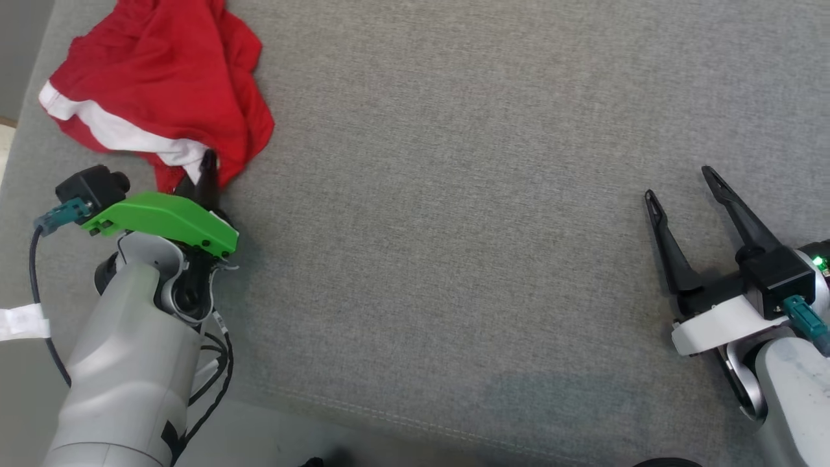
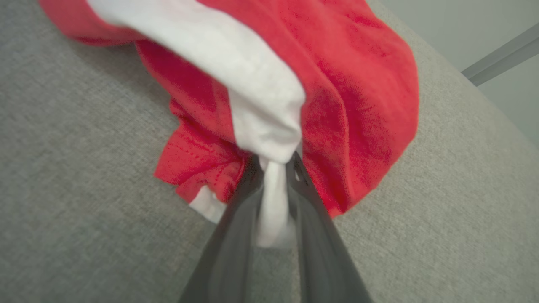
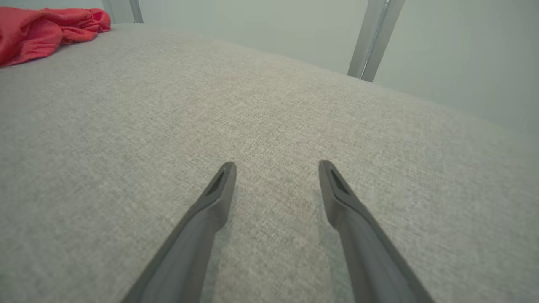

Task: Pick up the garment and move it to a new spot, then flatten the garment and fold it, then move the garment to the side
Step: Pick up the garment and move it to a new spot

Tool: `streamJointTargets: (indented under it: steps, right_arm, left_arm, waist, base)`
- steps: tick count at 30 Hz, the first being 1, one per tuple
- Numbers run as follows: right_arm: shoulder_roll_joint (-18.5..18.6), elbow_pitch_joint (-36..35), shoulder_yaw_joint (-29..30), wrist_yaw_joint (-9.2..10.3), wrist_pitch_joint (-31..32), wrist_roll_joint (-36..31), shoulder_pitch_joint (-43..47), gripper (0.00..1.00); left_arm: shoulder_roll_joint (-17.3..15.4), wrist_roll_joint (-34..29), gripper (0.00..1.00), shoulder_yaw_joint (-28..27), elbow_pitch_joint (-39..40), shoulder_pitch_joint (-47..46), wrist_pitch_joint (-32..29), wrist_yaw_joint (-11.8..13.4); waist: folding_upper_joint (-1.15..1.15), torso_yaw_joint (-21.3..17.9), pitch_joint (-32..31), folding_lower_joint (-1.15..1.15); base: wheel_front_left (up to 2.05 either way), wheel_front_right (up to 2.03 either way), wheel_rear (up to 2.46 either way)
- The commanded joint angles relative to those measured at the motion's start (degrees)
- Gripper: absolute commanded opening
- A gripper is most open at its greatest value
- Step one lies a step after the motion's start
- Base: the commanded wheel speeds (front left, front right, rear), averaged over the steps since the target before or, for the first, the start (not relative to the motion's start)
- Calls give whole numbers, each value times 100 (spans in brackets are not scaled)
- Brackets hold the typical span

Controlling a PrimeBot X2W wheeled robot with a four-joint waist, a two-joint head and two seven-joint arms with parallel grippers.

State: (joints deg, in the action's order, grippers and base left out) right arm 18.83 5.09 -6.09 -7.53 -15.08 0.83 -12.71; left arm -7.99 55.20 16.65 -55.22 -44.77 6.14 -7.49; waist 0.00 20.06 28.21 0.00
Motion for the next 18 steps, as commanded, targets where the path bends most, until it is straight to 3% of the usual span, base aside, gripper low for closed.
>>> streamJointTargets:
  steps: [1,8,14,18]
  right_arm:
    - [-61,60,-8,8,-10,53,-17,100]
    - [-395,194,-81,8,-11,113,213,100]
    - [-813,238,-170,8,-11,202,290,100]
    - [-974,240,-254,8,-11,228,227,100]
  left_arm:
    - [-8,118,0,186,57,27,5,-1]
    - [-248,277,0,781,773,-170,377,-1]
    - [-318,428,0,1297,1968,-325,366,-1]
    - [-263,393,0,1490,2281,-320,235,-1]
  waist:
    - [0,-255,-33,0]
    - [0,-452,-647,0]
    - [0,-967,-1077,0]
    - [0,-1358,-1180,0]
  base:
    - [0,0,0]
    - [0,0,0]
    - [0,0,0]
    - [0,0,0]
